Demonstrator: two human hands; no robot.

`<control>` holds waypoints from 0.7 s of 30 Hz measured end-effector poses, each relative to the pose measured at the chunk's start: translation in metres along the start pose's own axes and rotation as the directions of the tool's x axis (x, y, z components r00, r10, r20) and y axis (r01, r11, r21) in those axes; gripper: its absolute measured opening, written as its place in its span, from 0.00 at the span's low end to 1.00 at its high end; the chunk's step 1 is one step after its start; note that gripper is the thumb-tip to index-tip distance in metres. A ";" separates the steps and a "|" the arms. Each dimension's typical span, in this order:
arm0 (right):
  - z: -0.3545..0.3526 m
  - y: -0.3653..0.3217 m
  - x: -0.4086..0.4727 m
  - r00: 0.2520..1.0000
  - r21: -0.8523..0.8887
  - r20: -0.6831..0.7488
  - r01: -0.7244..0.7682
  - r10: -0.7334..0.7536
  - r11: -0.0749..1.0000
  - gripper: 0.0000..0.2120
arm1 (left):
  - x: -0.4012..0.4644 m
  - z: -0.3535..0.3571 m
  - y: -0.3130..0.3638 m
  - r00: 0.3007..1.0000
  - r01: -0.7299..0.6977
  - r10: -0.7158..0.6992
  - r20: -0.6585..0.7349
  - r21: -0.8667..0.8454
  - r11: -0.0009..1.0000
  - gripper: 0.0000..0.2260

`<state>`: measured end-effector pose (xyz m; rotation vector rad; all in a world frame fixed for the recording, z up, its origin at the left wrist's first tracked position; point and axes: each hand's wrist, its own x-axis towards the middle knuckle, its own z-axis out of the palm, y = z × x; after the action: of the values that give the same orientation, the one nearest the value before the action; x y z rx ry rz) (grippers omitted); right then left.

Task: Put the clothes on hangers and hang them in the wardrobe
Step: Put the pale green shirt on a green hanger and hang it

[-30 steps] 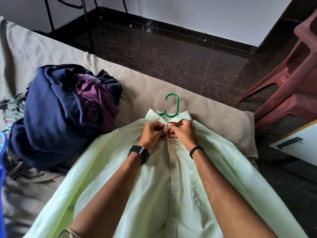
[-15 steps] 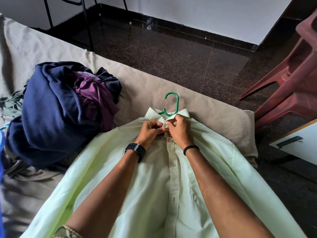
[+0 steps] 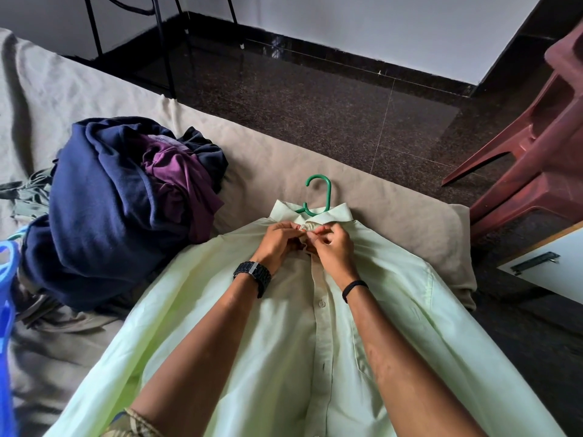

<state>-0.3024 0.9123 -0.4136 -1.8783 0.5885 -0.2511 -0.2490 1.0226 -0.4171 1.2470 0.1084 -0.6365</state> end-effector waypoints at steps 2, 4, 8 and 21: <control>-0.002 -0.003 0.005 0.998 -0.035 -0.001 -0.070 0.070 0.997 0.13 | 0.004 0.003 -0.001 0.998 -0.001 0.003 -0.056 0.050 0.999 0.12; -0.002 -0.005 0.007 0.994 -0.085 -0.009 -0.108 0.107 0.990 0.10 | 0.007 0.007 -0.004 0.985 -0.043 0.081 -0.156 0.233 0.972 0.07; -0.012 -0.011 0.006 0.967 0.145 -0.157 -0.180 0.202 0.973 0.03 | -0.001 0.014 -0.003 0.917 -0.110 0.321 -0.234 0.627 0.771 0.06; -0.019 -0.046 0.082 0.977 -0.664 0.192 0.198 -0.092 0.721 0.16 | 0.053 0.009 0.050 0.965 -0.073 0.259 0.050 0.994 0.079 0.13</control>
<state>-0.2276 0.8676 -0.3725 -2.6457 0.4585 0.0209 -0.1823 1.0025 -0.3938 2.6669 -0.4783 -0.3368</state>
